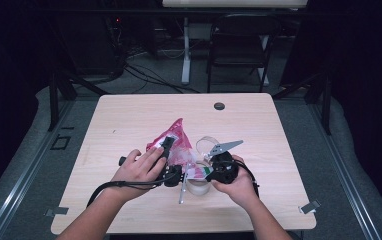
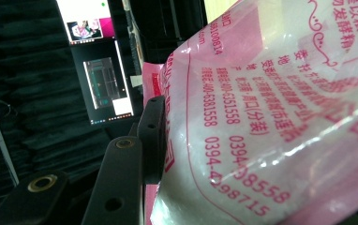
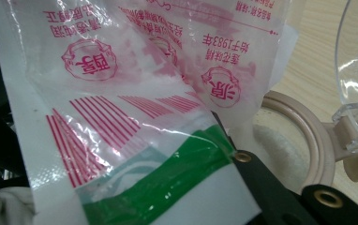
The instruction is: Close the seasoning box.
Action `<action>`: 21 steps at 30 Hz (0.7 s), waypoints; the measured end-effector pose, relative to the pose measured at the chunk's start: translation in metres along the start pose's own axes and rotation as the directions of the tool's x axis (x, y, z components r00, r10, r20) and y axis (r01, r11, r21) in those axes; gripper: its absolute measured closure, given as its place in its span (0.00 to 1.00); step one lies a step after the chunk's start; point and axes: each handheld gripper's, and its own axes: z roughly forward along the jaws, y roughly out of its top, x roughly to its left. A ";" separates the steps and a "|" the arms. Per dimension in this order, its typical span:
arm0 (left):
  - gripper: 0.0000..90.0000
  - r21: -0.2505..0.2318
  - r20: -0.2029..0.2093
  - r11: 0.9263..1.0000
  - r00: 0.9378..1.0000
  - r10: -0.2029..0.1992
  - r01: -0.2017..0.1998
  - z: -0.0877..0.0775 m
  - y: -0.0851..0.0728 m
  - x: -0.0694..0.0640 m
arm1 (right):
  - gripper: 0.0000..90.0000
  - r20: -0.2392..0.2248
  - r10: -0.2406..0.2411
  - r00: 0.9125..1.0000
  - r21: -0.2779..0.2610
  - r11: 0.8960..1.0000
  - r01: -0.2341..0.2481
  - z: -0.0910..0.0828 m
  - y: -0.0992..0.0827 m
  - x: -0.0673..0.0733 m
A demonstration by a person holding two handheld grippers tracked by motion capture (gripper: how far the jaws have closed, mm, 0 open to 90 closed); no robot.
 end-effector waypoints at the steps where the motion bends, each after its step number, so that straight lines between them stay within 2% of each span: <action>1: 0.72 0.000 -0.002 1.000 1.000 0.001 -0.001 0.000 0.000 0.000 | 1.00 0.000 0.000 1.000 0.001 1.000 0.000 0.000 0.000 0.000; 6: 0.71 -0.002 -0.006 1.000 1.000 0.019 -0.019 -0.001 0.003 0.000 | 1.00 0.003 0.002 1.000 0.004 1.000 -0.002 0.000 -0.001 -0.001; 21: 0.70 -0.009 -0.003 1.000 1.000 0.013 -0.013 0.000 0.003 0.000 | 1.00 0.005 0.007 1.000 0.007 1.000 -0.007 0.001 -0.002 -0.001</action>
